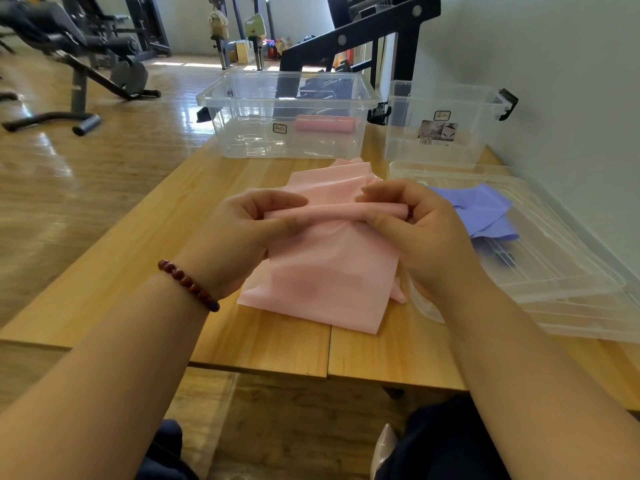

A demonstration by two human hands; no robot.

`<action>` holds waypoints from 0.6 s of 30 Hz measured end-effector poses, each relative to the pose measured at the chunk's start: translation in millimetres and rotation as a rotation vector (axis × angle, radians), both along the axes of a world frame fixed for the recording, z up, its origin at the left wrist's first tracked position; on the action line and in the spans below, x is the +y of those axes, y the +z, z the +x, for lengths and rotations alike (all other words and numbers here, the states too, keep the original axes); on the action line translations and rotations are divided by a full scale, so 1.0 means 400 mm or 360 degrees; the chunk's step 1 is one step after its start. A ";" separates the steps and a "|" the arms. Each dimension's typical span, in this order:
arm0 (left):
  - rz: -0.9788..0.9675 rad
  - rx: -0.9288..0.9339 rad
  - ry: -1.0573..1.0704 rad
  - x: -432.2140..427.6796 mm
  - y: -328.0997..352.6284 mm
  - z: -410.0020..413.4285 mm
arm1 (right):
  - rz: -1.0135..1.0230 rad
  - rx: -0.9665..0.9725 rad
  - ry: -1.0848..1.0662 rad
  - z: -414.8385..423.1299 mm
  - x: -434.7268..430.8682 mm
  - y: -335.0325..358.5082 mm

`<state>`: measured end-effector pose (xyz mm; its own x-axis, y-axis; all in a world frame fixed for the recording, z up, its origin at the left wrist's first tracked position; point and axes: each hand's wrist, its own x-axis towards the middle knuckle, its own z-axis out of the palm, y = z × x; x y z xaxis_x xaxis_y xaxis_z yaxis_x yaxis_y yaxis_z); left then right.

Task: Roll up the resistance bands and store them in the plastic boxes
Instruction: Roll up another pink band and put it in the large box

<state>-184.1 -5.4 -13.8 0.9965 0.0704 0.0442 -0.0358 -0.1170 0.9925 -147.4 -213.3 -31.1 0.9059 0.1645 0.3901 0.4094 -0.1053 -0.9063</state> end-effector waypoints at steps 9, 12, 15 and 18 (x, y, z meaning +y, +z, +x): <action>-0.0394 -0.0043 0.0006 -0.007 0.009 -0.005 | -0.0054 0.0010 -0.0012 -0.002 -0.002 0.005; -0.0362 -0.0046 -0.0007 -0.003 0.015 -0.003 | -0.0003 0.0012 0.0001 -0.004 -0.002 0.009; -0.0364 -0.0088 0.0012 -0.006 0.017 0.000 | 0.0018 0.0035 0.0041 -0.004 -0.004 0.010; -0.0369 -0.0107 0.0042 -0.011 0.013 0.005 | -0.0041 0.0132 0.0091 -0.001 -0.011 0.009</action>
<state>-181.9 -9.7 -8.4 0.9896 0.1124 0.0899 -0.1025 0.1121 0.9884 -147.8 -217.9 -27.6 0.9238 0.2258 0.3093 0.3391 -0.1075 -0.9346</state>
